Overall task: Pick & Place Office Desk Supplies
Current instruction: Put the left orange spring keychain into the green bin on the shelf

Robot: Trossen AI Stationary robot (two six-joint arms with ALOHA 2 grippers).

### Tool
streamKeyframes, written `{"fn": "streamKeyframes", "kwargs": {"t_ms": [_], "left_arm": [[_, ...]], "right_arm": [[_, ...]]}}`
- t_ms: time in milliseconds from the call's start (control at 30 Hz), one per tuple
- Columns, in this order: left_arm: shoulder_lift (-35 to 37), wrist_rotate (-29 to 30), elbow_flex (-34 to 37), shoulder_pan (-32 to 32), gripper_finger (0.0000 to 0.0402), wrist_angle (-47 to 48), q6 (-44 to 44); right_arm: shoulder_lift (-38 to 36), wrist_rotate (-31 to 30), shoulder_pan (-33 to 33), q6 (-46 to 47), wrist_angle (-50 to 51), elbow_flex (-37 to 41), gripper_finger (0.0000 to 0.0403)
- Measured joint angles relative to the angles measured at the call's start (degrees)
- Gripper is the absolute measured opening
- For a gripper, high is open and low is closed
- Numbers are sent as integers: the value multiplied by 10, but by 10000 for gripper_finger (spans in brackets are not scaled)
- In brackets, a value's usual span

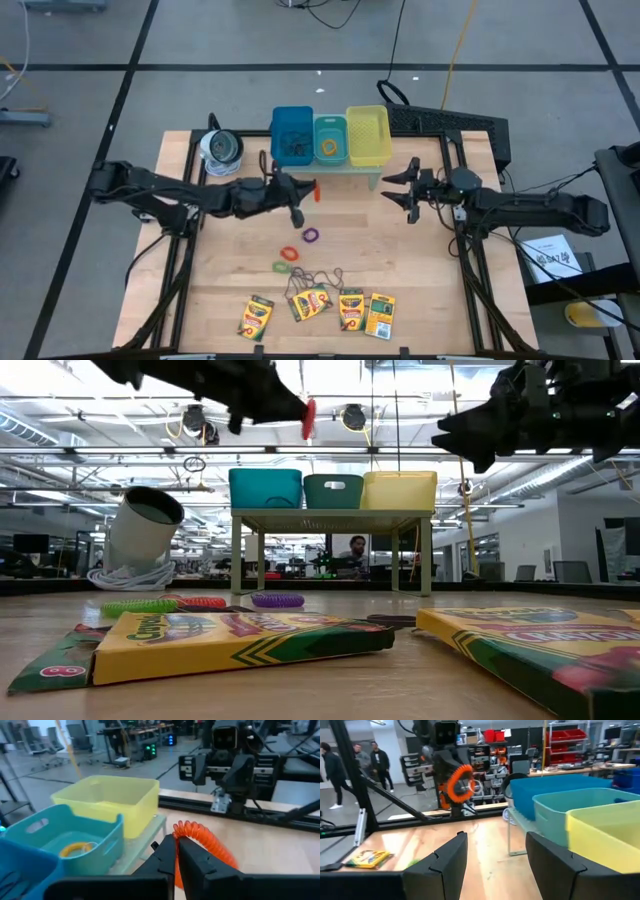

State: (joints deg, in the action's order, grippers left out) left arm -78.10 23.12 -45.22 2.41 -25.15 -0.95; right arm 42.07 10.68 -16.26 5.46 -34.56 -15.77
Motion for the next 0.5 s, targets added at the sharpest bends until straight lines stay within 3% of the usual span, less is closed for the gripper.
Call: {"fn": "streamKeyframes", "kwargs": {"t_ms": [200, 500], "left_arm": [[-72, -50, 0, -22, 15, -117, 29], [-133, -53, -1, -24, 5, -200, 39]], "right_arm": [[67, -1, 41, 1, -79, 0, 194], [190, -28, 96, 1, -233, 0, 194]]}}
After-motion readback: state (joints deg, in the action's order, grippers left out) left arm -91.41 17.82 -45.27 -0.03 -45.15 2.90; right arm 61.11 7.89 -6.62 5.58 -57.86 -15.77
